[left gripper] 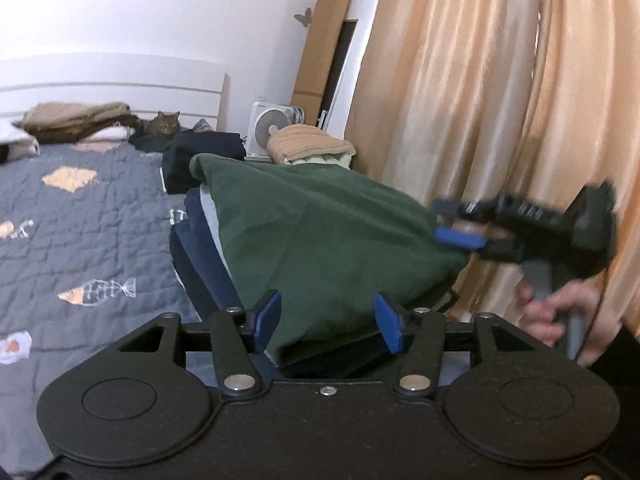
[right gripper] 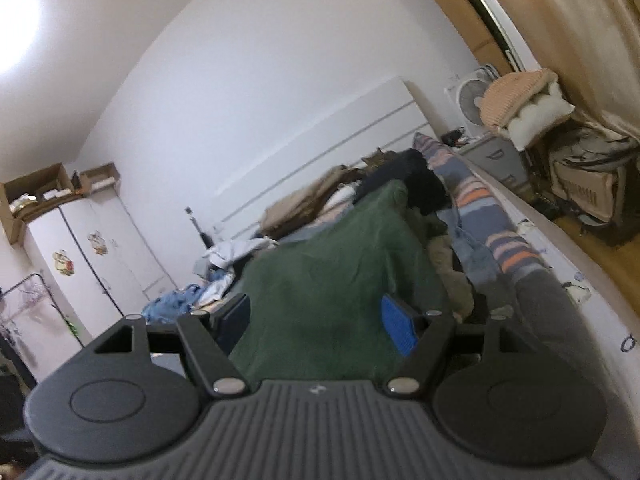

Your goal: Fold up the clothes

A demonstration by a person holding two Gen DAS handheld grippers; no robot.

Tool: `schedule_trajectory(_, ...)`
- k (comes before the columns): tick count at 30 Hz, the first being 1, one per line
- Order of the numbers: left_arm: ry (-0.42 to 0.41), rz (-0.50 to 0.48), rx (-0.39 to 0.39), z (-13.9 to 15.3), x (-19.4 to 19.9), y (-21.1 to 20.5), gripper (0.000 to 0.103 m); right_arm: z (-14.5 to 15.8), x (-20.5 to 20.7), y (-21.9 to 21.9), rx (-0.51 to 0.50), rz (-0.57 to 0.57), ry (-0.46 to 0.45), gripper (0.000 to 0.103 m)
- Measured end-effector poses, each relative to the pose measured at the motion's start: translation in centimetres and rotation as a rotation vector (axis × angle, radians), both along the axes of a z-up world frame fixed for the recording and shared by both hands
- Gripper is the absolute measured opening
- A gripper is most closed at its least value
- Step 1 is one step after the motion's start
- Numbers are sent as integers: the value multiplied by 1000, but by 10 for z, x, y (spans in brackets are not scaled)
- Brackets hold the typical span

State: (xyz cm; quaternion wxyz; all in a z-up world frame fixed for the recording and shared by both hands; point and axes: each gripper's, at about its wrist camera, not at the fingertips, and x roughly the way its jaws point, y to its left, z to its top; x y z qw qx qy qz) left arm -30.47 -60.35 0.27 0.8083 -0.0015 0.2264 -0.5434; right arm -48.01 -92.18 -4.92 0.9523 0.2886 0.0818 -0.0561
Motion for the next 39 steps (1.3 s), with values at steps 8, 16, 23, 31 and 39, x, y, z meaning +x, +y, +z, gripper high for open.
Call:
schedule_trajectory(8,67,-14,-62,5,21,-2,61,9,-9,-10,62,-9,-17,72)
schedule_trajectory(16,112,-56,-103,14,64,-22,66,66,24,-57,11,38,27,84)
schedule_trajectory(23,99,-59,-127,37,110,-71,70,92,113,-107,30,100,209,86)
schedule_trajectory(31,130,-59,-135,20,134,-64,74,60,195,-127,56,125,412,86)
schedule_trajectory(39,173,-23,-144,13,155,-61,74,38,225,-133,91,120,466,83)
